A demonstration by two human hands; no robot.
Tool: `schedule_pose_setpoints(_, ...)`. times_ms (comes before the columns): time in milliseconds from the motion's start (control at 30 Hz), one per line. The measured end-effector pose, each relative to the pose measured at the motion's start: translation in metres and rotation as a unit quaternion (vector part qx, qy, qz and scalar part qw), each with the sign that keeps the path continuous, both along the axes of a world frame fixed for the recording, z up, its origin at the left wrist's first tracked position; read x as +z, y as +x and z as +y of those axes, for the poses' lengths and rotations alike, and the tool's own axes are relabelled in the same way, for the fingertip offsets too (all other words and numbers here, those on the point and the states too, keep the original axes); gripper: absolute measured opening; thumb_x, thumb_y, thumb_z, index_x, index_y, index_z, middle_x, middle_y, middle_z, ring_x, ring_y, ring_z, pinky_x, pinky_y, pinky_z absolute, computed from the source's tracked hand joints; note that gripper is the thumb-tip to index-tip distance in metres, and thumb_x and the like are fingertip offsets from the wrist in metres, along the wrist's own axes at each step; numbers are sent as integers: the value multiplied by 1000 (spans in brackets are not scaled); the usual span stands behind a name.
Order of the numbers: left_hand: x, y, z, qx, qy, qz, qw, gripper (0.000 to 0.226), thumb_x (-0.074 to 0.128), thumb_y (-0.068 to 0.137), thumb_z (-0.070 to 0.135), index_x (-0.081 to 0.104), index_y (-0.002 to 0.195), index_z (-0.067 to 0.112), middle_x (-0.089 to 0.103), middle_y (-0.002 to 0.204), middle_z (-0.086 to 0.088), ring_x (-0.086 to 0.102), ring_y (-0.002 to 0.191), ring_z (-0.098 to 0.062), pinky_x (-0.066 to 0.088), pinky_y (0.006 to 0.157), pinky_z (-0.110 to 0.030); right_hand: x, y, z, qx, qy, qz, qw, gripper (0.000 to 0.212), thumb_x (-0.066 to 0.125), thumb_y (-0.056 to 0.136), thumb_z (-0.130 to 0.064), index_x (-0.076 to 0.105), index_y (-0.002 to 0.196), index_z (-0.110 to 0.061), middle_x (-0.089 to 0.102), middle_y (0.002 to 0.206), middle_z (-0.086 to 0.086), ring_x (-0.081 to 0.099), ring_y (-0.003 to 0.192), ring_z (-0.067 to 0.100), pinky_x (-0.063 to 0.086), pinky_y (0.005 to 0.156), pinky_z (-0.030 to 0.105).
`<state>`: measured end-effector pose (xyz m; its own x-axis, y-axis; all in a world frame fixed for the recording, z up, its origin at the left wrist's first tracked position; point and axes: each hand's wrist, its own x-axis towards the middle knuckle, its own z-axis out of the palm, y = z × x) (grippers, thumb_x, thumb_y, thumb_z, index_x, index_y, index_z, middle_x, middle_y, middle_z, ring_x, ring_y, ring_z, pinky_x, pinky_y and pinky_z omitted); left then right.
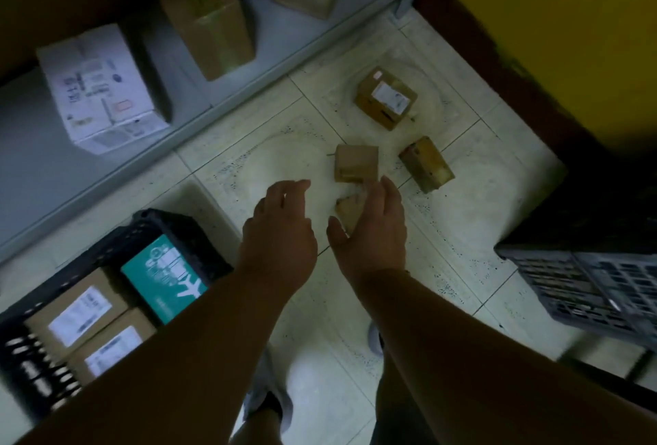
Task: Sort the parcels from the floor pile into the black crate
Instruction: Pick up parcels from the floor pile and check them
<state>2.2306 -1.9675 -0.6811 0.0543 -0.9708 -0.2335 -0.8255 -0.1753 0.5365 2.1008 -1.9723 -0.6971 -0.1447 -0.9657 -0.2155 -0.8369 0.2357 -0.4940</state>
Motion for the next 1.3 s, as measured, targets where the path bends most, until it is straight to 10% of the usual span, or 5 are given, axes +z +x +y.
schedule_pose_setpoints(333,-106,-147,-115,-28,52,-4,998,54,56,89,27,38,138,17,45,138,-9,48,123,-29,47,95,-49,-102,-119,-100,-49,31,-18,998,73,63,87,-26,26,150,-23,23,159,8,25,144,28,29,115,46)
schedule_pose_setpoints(967,-383,-160,-136,-94,216,-116,965,70,49,79,61,39,138,25,38,144,-9,37,130,-30,41,102,-50,-375,-145,-111,-137,227,-58,963,61,58,86,-25,35,142,-26,39,139,6,47,120,27,48,98,47)
schedule_pose_setpoints(1300,-472,-163,-135,-213,262,-196,921,119,68,59,76,-4,146,38,2,157,-15,7,141,-46,31,106,-61,-435,-142,-122,-223,233,-109,940,49,56,94,-29,36,138,-21,28,147,8,55,110,29,49,80,34)
